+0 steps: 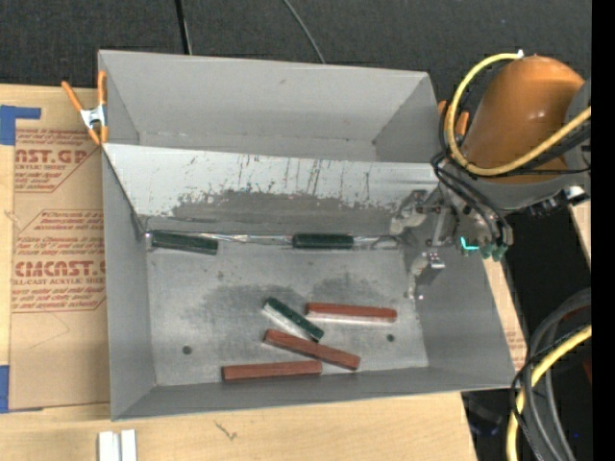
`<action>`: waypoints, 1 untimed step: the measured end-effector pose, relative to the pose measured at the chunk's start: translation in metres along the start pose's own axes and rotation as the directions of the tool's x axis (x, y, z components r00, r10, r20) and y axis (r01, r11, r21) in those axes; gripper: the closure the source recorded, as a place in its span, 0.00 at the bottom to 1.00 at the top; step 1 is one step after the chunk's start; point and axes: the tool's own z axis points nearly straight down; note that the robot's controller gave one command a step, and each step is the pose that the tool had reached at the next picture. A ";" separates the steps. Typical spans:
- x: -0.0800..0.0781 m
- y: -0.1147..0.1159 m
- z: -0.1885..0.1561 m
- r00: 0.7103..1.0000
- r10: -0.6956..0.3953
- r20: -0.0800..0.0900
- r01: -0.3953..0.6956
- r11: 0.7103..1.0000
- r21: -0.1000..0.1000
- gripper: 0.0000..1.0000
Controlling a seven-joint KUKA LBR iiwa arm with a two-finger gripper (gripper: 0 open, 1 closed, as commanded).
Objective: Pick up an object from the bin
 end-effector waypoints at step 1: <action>-0.002 0.000 -0.005 1.000 -0.001 0.008 0.001 1.000 0.001 0.00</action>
Offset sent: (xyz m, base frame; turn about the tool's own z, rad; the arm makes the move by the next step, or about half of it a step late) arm 0.0166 0.0049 -0.1530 -0.2245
